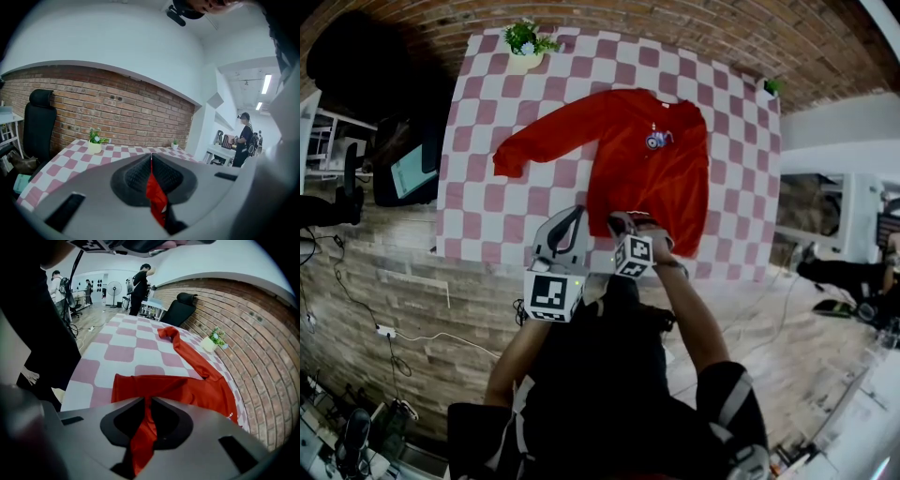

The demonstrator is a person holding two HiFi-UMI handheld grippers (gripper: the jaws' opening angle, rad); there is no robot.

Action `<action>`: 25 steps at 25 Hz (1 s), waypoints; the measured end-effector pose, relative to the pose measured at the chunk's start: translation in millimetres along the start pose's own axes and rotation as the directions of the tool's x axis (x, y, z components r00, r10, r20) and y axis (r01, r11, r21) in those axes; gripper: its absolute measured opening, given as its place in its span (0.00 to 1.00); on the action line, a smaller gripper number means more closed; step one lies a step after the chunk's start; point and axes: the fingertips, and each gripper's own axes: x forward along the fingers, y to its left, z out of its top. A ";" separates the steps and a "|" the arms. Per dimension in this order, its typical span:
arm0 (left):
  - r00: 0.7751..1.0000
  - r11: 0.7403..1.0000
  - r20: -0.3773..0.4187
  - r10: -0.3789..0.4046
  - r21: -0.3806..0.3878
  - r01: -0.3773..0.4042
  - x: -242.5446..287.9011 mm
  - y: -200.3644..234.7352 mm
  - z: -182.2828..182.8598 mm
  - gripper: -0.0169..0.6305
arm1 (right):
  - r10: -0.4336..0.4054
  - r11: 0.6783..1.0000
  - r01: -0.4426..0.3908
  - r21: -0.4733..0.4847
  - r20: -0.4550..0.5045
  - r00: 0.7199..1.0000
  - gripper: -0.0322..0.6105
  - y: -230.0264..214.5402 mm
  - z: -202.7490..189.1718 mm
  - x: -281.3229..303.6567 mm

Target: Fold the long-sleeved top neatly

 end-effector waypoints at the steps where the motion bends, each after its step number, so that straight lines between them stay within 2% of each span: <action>1: 1.000 1.000 0.003 0.001 -0.007 -0.001 -0.2 -0.6 1.0 0.04 | 0.011 1.000 -0.011 0.009 0.010 1.000 0.09 1.5 2.6 -0.4; 5: 1.000 1.000 0.004 0.004 -0.024 -0.004 -1.9 -3.2 0.9 0.04 | 0.067 0.991 -0.075 0.112 0.068 0.995 0.14 5.8 12.5 -8.1; 8: 1.000 1.000 -0.005 0.001 -0.006 -0.001 -4.5 -4.0 -1.0 0.04 | 0.024 0.965 -0.057 0.257 0.130 0.991 0.14 -11.5 17.0 -18.3; 11: 1.000 1.000 -0.014 0.000 0.021 0.000 -5.2 -3.1 -3.1 0.04 | -0.022 0.927 -0.030 0.374 0.133 0.991 0.14 -33.2 11.2 -18.9; 13: 1.000 1.000 -0.006 0.010 -0.009 -0.010 -5.0 -2.9 -1.6 0.04 | -0.023 0.896 -0.037 0.442 0.130 0.991 0.14 -41.2 7.9 -14.4; 17: 1.000 0.999 -0.007 0.018 -0.028 -0.018 -5.6 -2.1 -3.3 0.04 | 0.034 0.818 -0.105 0.565 0.135 0.990 0.14 -41.2 6.5 1.1; 19: 1.000 1.000 -0.012 0.016 -0.015 -0.016 -6.1 -0.6 -5.1 0.04 | 0.065 0.797 -0.132 0.590 0.133 0.989 0.17 -37.6 8.4 8.6; 21: 1.000 1.000 -0.014 0.020 -0.015 -0.020 -6.5 2.1 -5.7 0.04 | 0.093 0.795 -0.155 0.587 0.136 0.986 0.18 -33.5 14.4 14.3; 25: 0.999 0.999 -0.016 0.032 -0.034 -0.033 -7.1 8.3 -6.9 0.04 | 0.148 0.826 -0.190 0.531 0.121 0.982 0.18 -20.3 26.2 23.0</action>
